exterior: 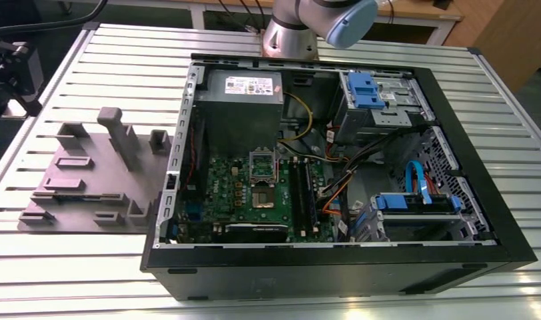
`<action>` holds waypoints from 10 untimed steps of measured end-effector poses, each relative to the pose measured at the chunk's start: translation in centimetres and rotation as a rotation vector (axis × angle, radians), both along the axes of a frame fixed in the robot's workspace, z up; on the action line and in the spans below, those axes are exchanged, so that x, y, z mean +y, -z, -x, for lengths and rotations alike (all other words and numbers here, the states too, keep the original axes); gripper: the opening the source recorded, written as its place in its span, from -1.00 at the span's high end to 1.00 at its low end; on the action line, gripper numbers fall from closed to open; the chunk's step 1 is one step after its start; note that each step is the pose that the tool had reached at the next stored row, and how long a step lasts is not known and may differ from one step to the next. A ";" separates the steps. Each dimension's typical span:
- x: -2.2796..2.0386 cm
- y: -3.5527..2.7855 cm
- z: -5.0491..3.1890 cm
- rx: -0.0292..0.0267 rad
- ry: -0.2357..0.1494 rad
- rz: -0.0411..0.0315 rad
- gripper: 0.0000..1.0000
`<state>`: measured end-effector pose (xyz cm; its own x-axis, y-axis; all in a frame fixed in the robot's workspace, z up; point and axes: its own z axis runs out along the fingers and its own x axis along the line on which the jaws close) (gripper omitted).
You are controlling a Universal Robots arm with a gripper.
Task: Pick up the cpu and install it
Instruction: 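Pick up the cpu and move it towards the insertion slot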
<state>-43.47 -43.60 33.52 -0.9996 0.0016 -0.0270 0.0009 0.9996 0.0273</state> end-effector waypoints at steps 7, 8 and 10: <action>0.00 -0.13 0.00 -0.0002 0.000 0.0000 0.06; 0.00 -0.14 0.00 -0.0001 0.000 0.0001 0.06; 0.00 -0.15 -0.11 0.0000 0.000 0.0002 0.06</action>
<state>-43.36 -43.60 33.67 -0.9996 0.0016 -0.0270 0.0008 0.9996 0.0271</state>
